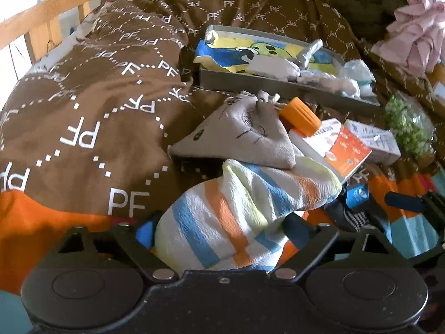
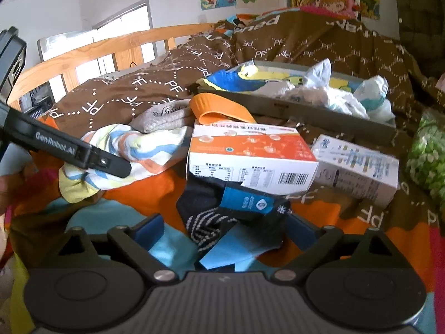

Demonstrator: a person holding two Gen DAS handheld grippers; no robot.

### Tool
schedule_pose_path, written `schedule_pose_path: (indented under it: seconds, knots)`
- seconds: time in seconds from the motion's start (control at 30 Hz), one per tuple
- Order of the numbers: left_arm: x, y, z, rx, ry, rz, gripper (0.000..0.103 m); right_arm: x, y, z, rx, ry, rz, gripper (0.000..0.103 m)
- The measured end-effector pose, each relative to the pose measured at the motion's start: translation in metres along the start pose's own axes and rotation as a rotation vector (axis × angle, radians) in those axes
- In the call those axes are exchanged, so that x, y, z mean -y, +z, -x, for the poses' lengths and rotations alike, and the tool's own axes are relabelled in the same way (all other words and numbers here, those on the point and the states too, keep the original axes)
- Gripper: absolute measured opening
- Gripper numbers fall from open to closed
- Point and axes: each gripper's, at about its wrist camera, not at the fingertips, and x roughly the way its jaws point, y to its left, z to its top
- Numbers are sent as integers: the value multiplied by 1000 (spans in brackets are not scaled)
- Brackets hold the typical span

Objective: Organize soft objects
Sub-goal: 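Grasp the striped towel with the left tool while the right tool grasps the black-blue sock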

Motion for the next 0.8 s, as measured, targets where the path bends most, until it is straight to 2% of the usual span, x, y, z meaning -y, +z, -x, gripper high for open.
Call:
schedule_pose_path:
  seconds: [0.07,0.13,0.4,0.57,0.8]
  knots:
    - [3,-1,-1,-10,-10,-2,80,2,0,-1,-11,13,-26,93]
    - [3,-1,-1,-21,-37,17,69,6,0,-4,-32,28,-63,90]
    - [11,-4,3,0,-44,26,44,19,1,-6,-65,54,-179,83]
    - [25,-5,10,35,-56,-1,36,19,1,-7,-73,59,-194,76]
    - [40,-8,17,40,-93,-23,26,16,2,-6,-78,66,-210,55]
